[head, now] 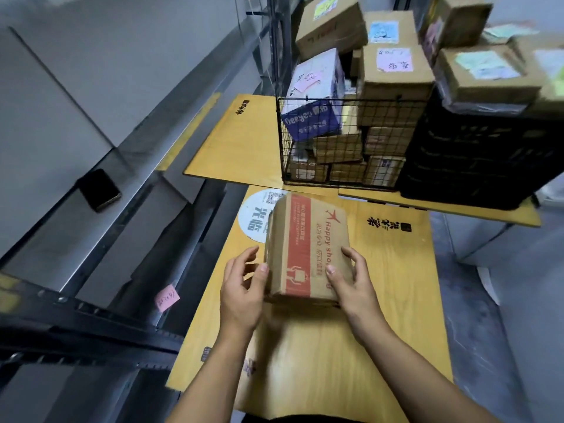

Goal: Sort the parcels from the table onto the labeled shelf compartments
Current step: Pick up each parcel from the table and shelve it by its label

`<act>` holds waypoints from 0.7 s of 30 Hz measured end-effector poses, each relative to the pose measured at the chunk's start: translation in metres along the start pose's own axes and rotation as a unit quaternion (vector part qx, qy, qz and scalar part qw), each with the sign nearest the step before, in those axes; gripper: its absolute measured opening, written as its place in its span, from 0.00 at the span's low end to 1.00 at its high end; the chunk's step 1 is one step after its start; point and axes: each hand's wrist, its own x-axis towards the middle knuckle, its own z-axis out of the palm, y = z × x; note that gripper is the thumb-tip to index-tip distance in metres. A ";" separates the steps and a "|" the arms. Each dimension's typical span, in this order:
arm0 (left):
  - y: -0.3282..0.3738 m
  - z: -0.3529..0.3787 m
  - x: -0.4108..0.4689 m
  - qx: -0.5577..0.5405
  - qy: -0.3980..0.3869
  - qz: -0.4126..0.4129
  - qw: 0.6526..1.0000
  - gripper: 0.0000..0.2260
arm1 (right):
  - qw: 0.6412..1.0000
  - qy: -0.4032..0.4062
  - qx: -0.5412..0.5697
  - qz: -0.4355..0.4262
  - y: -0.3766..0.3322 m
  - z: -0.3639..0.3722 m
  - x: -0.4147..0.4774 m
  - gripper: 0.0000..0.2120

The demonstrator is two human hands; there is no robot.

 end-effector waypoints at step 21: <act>0.020 0.038 -0.036 0.019 -0.041 -0.016 0.999 0.28 | 0.976 -0.056 -0.204 -0.056 -0.029 -0.024 -0.016 0.39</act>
